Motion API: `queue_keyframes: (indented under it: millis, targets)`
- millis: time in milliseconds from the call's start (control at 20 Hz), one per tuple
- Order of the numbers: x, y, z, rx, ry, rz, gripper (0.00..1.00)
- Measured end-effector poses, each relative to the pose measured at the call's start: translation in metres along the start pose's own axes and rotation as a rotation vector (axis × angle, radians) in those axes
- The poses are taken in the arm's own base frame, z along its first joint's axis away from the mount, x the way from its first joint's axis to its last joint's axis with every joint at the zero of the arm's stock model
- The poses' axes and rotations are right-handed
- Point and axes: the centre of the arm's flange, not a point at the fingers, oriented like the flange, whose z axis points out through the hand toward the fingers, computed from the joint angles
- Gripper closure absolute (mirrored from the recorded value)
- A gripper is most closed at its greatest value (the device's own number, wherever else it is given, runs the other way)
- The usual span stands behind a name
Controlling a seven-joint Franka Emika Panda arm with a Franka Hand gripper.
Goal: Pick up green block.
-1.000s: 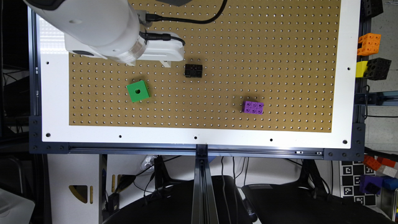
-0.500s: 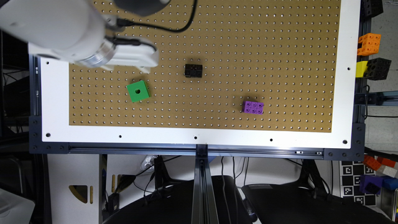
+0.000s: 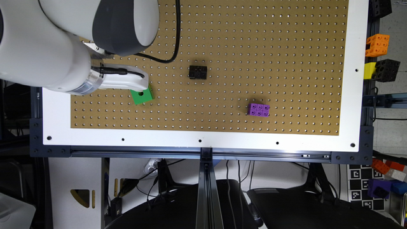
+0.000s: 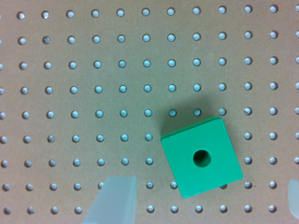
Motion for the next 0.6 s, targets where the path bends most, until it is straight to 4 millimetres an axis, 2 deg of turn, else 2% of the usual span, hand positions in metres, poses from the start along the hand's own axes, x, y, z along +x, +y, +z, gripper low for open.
queue_keyframes:
  millis: [150,400,600]
  targets:
    - [-0.001,0.000,0.006,-0.004,-0.008,-0.001,0.00]
    - [-0.001,-0.001,0.042,-0.012,-0.026,-0.002,0.00]
    - [-0.001,-0.001,0.047,-0.014,-0.031,-0.002,0.00]
